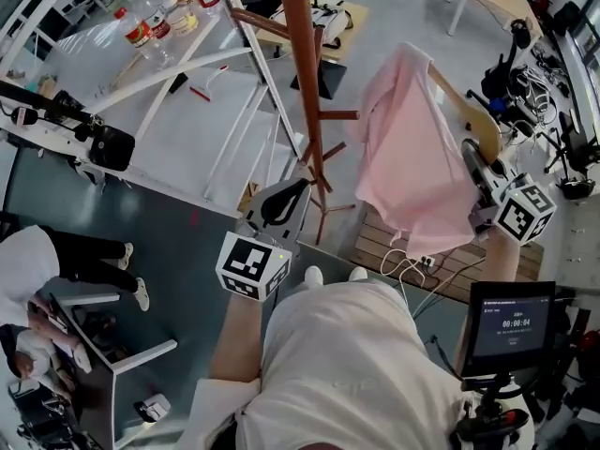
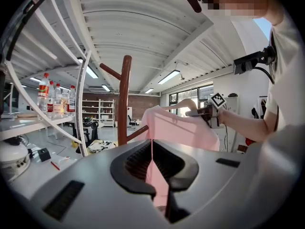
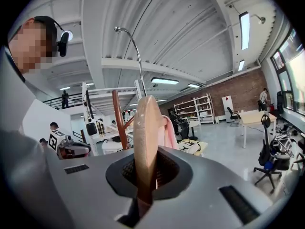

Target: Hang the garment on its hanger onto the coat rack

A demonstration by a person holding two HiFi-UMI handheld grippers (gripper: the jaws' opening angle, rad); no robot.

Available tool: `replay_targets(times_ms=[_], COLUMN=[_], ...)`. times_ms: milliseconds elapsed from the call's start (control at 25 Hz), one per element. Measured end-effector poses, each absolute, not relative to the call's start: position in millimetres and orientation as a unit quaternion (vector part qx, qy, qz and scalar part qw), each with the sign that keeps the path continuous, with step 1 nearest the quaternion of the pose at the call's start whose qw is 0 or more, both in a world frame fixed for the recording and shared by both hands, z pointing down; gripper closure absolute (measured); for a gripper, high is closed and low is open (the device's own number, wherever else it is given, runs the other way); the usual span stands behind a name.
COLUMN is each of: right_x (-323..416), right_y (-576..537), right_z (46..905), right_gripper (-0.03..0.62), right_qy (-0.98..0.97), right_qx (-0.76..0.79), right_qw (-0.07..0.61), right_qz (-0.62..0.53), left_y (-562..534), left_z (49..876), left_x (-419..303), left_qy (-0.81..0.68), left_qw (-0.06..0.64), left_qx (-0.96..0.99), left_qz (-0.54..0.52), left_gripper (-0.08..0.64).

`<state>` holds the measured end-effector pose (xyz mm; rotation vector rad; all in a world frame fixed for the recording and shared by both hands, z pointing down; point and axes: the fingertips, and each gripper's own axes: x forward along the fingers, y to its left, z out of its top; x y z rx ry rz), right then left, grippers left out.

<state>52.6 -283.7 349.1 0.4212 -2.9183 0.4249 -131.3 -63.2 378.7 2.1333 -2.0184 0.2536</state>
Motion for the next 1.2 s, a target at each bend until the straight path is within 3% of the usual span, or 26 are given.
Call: replay_targets(times_ms=[1200], right_x=[-147], right_y=[-343], right_z=[328], right_gripper=[0.588], right_qy=[-0.99], right_qx=[-0.009], right_qw=[0.122], right_qz=[0.072], left_y=[39], left_z=[376], left_x=[-180], left_qy=[-0.822], left_qw=[0.115], left_qx=[0.551], left_qz=[0.084], left_gripper=[0.552])
